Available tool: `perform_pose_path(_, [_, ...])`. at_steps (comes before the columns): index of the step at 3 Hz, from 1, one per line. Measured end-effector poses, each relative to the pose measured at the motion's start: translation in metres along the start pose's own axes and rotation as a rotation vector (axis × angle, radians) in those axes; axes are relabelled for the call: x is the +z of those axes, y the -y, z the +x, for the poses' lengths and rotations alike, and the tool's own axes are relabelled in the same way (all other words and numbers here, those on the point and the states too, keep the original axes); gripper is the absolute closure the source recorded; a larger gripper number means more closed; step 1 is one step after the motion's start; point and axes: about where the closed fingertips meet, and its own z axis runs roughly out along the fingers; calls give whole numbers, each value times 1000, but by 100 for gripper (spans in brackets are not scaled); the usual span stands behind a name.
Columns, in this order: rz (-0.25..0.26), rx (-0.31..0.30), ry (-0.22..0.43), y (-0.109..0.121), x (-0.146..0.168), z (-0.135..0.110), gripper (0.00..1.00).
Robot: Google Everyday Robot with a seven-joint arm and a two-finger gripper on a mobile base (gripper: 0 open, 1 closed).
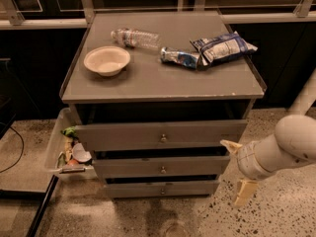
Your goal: Open middle drawer
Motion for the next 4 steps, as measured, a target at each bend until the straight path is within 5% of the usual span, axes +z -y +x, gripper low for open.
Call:
perform_pose_path(1, [1,-8,29,5,45,14,0])
perform_pose_path(3, [-9,7,27,3,55,18,0])
perform_pose_path(4, [-11,42,-22,-2,91,36,0])
